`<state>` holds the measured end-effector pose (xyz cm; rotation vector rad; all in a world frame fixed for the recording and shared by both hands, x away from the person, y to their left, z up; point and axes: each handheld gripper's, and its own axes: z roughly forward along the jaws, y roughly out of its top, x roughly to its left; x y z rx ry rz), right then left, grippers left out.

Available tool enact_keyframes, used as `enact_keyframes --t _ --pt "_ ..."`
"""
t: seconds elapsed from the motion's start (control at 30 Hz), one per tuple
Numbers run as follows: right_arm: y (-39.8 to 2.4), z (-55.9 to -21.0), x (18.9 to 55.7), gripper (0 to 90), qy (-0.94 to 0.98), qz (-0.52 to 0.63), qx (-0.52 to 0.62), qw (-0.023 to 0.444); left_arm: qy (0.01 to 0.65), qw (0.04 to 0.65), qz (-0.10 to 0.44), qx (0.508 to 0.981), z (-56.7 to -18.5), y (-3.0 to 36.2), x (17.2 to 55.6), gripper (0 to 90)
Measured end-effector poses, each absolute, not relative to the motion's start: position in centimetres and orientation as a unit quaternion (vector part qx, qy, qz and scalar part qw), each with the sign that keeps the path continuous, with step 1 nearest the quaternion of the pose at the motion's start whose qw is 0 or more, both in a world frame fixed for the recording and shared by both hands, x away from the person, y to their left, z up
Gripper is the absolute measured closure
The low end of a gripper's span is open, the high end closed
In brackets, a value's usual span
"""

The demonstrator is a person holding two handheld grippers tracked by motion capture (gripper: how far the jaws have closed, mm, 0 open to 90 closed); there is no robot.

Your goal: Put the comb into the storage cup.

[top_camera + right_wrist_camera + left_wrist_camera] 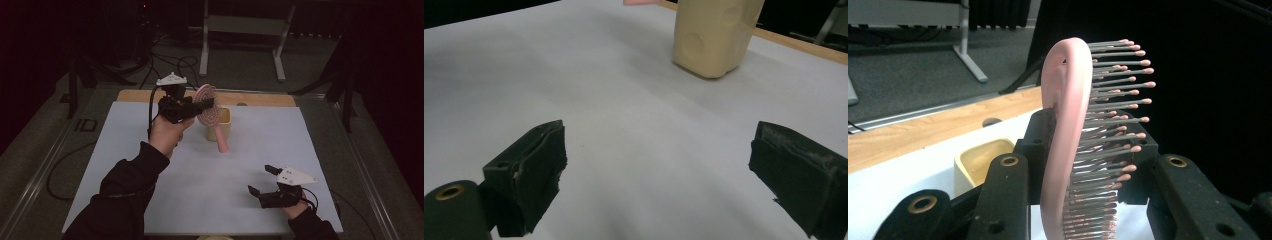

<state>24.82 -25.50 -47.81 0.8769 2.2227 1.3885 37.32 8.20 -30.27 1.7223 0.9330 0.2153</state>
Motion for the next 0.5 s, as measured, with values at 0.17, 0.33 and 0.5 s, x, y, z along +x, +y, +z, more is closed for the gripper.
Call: enact_keyframes --t 0.17,0.33,0.5 --pt "-25.6 -47.8 24.7 8.0 0.790 0.491 0.313 0.192 0.396 0.554 0.100 0.726 -29.8 8.4 37.9 65.7" --pt "-25.6 -47.8 24.7 8.0 0.789 0.494 0.312 0.191 0.400 0.555 0.109 0.721 -29.2 8.5 38.8 65.7" --pt "-25.7 -47.8 24.7 8.6 0.787 0.494 0.315 0.191 0.399 0.559 0.113 0.718 -28.5 8.4 39.5 65.6"
